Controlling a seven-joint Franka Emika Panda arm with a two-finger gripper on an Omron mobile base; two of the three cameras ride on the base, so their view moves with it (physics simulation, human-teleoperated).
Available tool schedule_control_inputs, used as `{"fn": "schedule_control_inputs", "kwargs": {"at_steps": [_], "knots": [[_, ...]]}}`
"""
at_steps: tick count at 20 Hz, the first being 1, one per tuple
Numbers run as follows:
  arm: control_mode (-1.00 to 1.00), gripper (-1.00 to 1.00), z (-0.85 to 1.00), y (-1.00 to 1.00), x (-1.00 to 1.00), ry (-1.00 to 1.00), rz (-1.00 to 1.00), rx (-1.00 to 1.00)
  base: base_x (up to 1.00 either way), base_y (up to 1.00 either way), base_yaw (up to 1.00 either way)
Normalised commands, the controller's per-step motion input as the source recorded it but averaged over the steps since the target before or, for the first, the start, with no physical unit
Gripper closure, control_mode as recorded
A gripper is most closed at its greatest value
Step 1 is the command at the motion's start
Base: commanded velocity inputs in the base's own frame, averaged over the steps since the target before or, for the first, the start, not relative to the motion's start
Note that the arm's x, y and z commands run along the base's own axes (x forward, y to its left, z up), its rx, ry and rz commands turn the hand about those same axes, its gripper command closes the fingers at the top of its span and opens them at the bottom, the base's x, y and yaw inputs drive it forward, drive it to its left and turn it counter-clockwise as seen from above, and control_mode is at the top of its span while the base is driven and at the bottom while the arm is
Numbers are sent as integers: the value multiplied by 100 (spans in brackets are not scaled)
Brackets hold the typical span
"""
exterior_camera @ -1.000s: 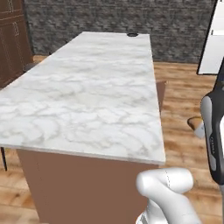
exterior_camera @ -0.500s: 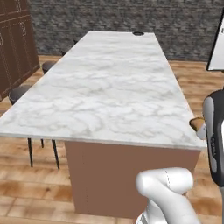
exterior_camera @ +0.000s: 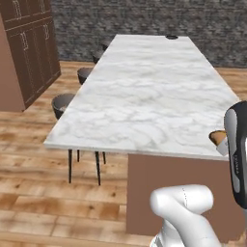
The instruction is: Take the chicken drumstick from the fridge and place it on the digital scale on the counter by the fridge. Wait a few seconds for a reading, then move it to the plate on the dining counter.
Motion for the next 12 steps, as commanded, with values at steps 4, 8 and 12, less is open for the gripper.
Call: {"fn": "schedule_control_inputs", "kwargs": {"at_steps": [4, 8, 12], "knots": [[100, 100, 0, 0, 0, 0, 0, 0, 27, 100, 0], [100, 100, 0, 0, 0, 0, 0, 0, 25, 100, 0], [100, 100, 0, 0, 0, 0, 0, 0, 25, 100, 0]]}}
